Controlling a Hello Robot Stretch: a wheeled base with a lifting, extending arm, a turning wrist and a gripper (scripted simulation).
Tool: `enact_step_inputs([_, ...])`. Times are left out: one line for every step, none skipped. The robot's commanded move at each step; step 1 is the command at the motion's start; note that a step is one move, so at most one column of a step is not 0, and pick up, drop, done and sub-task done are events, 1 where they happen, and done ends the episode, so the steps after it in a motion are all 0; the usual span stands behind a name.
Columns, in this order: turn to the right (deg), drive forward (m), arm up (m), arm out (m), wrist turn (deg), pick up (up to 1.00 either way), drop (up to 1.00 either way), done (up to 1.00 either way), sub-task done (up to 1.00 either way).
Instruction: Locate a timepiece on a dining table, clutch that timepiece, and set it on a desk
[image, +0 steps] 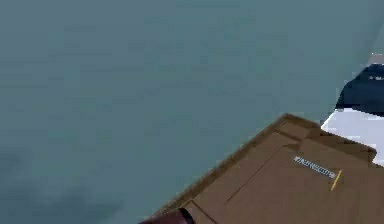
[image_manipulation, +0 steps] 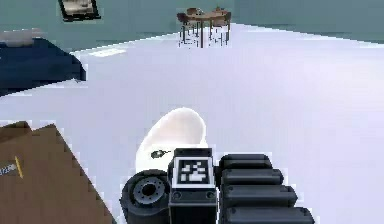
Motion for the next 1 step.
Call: enact_step_inputs([-42.0, 0.00, 0.00, 0.00, 0.0, 0.00, 0.00, 0.00, 0.00])
